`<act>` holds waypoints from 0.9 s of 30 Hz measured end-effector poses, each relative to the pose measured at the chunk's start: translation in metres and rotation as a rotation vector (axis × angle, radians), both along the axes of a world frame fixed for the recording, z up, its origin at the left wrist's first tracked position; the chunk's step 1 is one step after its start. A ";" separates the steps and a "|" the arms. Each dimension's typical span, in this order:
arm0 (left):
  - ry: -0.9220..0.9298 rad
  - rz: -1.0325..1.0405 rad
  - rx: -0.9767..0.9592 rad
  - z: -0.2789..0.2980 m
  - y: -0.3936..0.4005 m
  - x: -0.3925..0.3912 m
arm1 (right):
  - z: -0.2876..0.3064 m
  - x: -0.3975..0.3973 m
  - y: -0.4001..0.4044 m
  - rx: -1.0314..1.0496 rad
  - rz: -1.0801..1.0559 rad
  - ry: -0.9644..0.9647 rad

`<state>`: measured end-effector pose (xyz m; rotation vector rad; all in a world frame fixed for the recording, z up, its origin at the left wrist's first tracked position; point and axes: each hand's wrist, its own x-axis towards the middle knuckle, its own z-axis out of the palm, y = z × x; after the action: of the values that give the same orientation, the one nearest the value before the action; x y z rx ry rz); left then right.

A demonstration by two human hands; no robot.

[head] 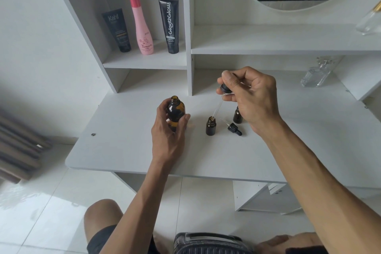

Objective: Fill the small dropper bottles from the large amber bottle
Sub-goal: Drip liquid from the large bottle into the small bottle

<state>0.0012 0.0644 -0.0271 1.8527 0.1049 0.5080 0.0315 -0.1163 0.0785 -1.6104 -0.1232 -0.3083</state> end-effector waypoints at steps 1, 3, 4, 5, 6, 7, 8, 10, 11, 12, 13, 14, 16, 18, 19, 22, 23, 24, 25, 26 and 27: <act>0.002 0.002 0.000 0.000 0.000 0.000 | 0.000 0.000 0.000 -0.007 0.001 -0.001; 0.008 0.001 -0.011 0.000 0.000 0.000 | 0.000 0.001 0.000 -0.019 0.002 0.000; 0.012 0.002 -0.017 -0.001 0.001 0.001 | 0.000 0.001 0.001 -0.023 0.002 -0.001; 0.016 0.002 -0.020 -0.001 0.001 0.001 | 0.000 0.001 0.001 -0.028 0.003 -0.002; 0.019 0.002 -0.020 -0.001 0.001 0.001 | 0.000 0.001 0.001 -0.031 0.004 -0.003; 0.021 0.000 -0.019 -0.001 0.001 0.001 | 0.000 0.001 0.002 -0.032 0.005 -0.002; 0.022 -0.002 -0.015 0.000 0.001 0.001 | 0.000 0.001 0.002 -0.030 0.006 0.001; 0.022 -0.004 -0.007 0.000 0.001 0.001 | 0.000 0.002 0.003 -0.026 0.006 0.005; 0.021 -0.003 -0.006 0.001 0.001 0.001 | 0.000 0.002 0.003 -0.027 0.006 0.005; 0.021 -0.002 -0.006 0.000 0.001 0.001 | 0.000 0.002 0.003 -0.028 0.007 0.005; 0.020 -0.002 -0.006 0.000 0.001 0.001 | 0.000 0.002 0.004 -0.031 0.009 0.004; 0.018 -0.002 -0.006 0.000 0.001 0.001 | 0.000 0.001 0.004 -0.037 0.009 0.003; 0.013 -0.003 -0.006 0.000 0.001 0.002 | -0.001 0.001 0.004 -0.047 0.008 0.000; 0.013 -0.004 -0.009 -0.001 0.001 0.002 | -0.002 0.001 0.003 -0.049 0.006 0.001; 0.013 -0.003 -0.013 -0.001 0.001 0.002 | -0.002 0.001 0.003 -0.049 0.007 0.003; 0.013 0.001 -0.019 -0.002 0.000 0.003 | -0.002 0.001 0.003 -0.043 0.010 0.003; 0.014 0.001 -0.018 -0.002 0.000 0.003 | -0.001 0.000 0.003 -0.032 0.007 -0.001; 0.015 0.001 -0.019 -0.002 0.000 0.003 | 0.000 0.000 0.003 -0.017 0.005 -0.007; 0.015 0.002 -0.022 -0.002 0.000 0.003 | 0.002 0.000 0.003 0.000 0.005 -0.017; 0.013 0.002 -0.023 -0.002 0.000 0.003 | 0.005 0.000 0.003 0.017 0.007 -0.033; 0.010 0.004 -0.020 -0.003 0.000 0.003 | 0.009 0.000 0.003 0.030 0.010 -0.054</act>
<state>0.0044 0.0649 -0.0299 1.8363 0.1198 0.4989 0.0310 -0.1130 0.0874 -1.5720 -0.1672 -0.3439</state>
